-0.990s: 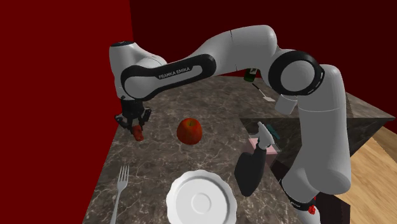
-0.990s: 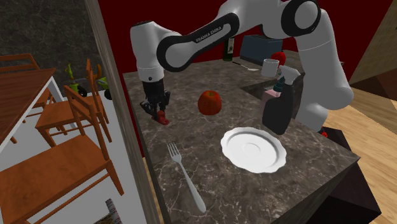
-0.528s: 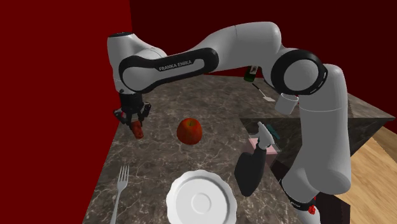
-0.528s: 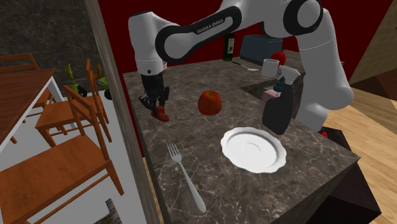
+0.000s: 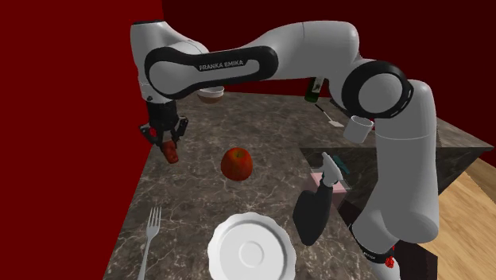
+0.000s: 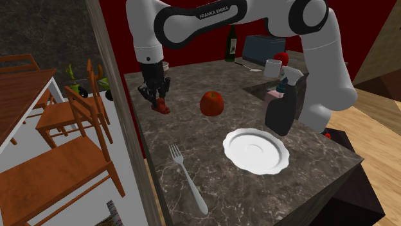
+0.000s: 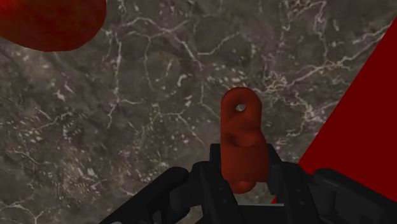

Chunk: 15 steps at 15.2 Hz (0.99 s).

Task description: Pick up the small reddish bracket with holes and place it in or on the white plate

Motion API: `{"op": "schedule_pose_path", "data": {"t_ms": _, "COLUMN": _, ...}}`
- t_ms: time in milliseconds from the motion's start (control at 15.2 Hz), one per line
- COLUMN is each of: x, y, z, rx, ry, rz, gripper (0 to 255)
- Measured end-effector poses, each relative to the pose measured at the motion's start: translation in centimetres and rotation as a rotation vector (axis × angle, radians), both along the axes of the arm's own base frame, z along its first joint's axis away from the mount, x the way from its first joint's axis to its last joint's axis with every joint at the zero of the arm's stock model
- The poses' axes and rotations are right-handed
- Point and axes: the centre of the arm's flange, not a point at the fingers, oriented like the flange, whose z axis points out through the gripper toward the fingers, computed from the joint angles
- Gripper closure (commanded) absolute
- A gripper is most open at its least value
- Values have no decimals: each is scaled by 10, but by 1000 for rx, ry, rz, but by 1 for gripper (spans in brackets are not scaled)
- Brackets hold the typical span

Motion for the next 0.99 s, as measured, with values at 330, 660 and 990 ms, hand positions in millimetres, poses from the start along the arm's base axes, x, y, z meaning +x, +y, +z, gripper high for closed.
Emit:
{"op": "schedule_pose_path", "data": {"t_ms": 330, "x": -17, "y": 1, "z": 15, "rx": 0, "ry": 0, "rz": 0, "gripper": 255}}
{"op": "schedule_pose_path", "data": {"t_ms": 660, "x": -77, "y": 5, "z": 18, "rx": 1, "ry": 1, "rz": 2, "gripper": 255}}
{"op": "schedule_pose_path", "data": {"t_ms": 990, "x": -146, "y": 9, "z": 18, "rx": 0, "ry": 1, "rz": 2, "gripper": 255}}
